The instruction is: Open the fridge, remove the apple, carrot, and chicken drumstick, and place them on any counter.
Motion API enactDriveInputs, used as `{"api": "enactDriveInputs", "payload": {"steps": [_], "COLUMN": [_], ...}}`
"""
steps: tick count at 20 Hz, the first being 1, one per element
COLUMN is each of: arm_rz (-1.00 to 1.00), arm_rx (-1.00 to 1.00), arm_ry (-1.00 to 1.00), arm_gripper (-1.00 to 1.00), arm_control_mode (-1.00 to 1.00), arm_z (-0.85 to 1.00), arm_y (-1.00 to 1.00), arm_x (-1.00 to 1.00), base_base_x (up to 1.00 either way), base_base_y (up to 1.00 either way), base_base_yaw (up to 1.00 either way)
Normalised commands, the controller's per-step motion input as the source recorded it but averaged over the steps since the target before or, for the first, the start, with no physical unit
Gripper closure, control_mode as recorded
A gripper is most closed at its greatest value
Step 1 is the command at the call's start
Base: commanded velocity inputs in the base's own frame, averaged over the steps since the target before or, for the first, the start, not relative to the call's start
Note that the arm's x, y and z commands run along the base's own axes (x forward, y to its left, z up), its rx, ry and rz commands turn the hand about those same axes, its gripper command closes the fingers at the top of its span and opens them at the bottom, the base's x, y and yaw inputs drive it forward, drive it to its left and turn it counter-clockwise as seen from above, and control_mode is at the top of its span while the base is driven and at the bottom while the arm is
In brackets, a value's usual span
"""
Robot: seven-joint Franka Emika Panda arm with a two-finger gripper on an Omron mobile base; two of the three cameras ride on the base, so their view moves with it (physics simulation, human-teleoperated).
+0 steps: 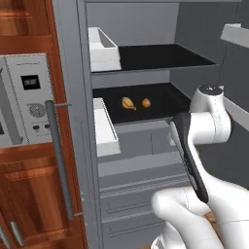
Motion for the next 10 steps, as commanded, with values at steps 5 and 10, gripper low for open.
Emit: {"api": "enactDriveInputs", "payload": {"steps": [5,10], "arm_rz": [0.0,0.08], "arm_rx": [0.0,0.0], "arm_ry": [0.0,-0.03], "arm_gripper": [-1.0,-1.0], "arm_control_mode": [1.0,-1.0], "arm_z": [0.0,0.0], "arm_y": [0.0,0.2], "arm_x": [0.0,0.01], "base_base_x": [0.98,0.24], "base_base_y": [0.0,0.02], "base_base_yaw": [0.13,0.06]}}
